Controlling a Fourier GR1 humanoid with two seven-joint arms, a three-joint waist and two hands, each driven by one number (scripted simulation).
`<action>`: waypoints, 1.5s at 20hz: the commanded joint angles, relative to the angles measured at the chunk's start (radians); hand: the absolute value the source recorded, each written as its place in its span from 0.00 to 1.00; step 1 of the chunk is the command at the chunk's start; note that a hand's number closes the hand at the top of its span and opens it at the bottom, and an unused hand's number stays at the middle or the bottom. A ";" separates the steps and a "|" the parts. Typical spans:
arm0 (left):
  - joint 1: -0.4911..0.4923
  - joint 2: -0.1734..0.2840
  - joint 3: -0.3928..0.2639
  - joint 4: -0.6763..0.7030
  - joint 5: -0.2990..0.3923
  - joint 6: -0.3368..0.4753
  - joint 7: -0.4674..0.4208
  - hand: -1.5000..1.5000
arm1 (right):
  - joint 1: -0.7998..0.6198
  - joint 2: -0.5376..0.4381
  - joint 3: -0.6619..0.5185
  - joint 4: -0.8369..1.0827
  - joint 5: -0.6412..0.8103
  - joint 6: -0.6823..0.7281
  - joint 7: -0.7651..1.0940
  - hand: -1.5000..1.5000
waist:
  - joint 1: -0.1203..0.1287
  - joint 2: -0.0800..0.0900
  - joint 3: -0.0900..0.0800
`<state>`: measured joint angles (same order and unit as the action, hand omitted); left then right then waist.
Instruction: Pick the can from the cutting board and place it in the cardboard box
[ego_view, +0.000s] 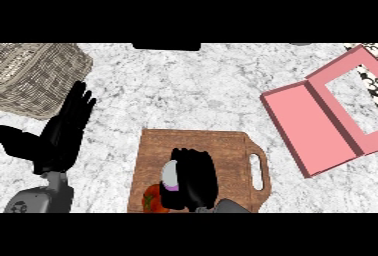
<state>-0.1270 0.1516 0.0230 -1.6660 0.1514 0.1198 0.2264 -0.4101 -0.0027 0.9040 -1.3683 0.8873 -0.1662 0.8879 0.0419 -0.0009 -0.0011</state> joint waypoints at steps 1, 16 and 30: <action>0.004 0.029 0.032 -0.002 0.025 -0.025 0.009 0.50 | -0.157 0.003 0.117 0.005 -0.010 0.096 -0.015 1.00 | 0.000 0.002 0.000; 0.029 -0.019 0.014 0.020 -0.028 0.022 -0.022 0.50 | -0.390 0.002 0.072 -0.333 0.057 0.077 0.310 1.00 | -0.036 -0.005 0.001; 0.057 0.002 0.052 0.017 0.008 -0.022 -0.043 0.50 | -0.251 -0.090 -0.279 -0.499 0.215 0.223 0.282 1.00 | -0.051 -0.001 0.001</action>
<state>-0.0903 0.1502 0.0634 -1.6751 0.1460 0.1259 0.2217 -0.7087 -0.0686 0.7016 -1.8304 1.0968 -0.0016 1.0911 -0.0100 -0.0047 0.0000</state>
